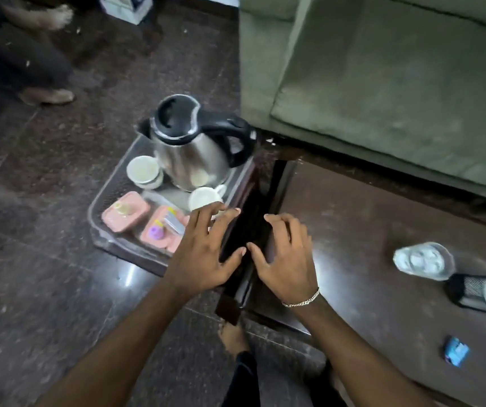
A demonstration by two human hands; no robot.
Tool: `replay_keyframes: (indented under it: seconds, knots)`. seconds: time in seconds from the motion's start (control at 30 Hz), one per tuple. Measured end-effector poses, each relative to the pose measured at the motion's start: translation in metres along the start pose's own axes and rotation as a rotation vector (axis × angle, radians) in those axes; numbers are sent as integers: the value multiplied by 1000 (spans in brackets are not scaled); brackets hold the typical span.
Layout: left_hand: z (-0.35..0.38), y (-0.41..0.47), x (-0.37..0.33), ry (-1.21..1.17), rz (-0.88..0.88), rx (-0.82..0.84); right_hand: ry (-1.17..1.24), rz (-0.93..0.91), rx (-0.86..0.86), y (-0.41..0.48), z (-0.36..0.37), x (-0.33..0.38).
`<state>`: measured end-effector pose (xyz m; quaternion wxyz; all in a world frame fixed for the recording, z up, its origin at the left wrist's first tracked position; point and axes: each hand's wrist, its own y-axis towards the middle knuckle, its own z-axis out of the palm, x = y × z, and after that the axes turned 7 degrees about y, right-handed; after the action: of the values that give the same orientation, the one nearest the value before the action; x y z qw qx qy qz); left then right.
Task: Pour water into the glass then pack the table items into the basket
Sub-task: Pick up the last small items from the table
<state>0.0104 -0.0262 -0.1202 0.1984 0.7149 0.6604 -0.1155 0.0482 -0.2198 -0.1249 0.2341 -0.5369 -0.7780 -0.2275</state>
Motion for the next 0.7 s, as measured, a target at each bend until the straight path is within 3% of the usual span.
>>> replay_keyframes:
  seconds: [0.4, 0.53, 0.7]
  knots:
    - [164, 17, -214, -150, 215, 371, -78, 256, -116, -141, -142, -217]
    - [228, 6, -290, -226, 154, 551, -84, 402, -98, -196, -178, -287]
    - [295, -11, -373, -341, -39, 698, 40, 809, -67, -248, -193, -348]
